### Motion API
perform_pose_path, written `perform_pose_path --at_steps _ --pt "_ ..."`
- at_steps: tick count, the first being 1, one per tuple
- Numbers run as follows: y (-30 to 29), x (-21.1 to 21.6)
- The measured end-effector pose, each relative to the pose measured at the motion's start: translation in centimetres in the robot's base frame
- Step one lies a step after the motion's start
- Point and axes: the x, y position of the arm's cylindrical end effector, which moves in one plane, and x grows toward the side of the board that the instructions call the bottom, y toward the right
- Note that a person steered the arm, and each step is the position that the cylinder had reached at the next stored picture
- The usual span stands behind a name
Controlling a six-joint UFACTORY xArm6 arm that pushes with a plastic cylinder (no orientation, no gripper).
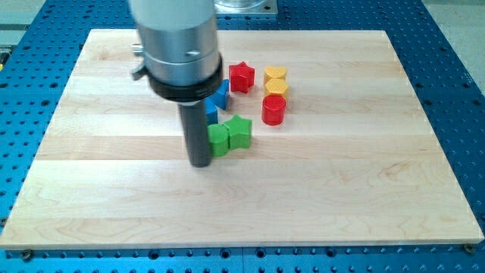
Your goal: Move the green circle diagonally to the red circle
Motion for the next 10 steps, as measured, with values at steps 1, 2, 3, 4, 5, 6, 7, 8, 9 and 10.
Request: perform_pose_path --at_steps 1,2,3,4,5,6,7,8,9,10 --pt "1.7 1.0" --pt "1.8 1.0" --pt "4.6 0.4" --pt "6.8 -2.0" --pt "6.1 -3.2" --pt "4.7 -3.2" --pt "6.1 -0.1" --pt "5.3 4.0" --pt "-3.4 5.3" --pt "-8.6 1.6"
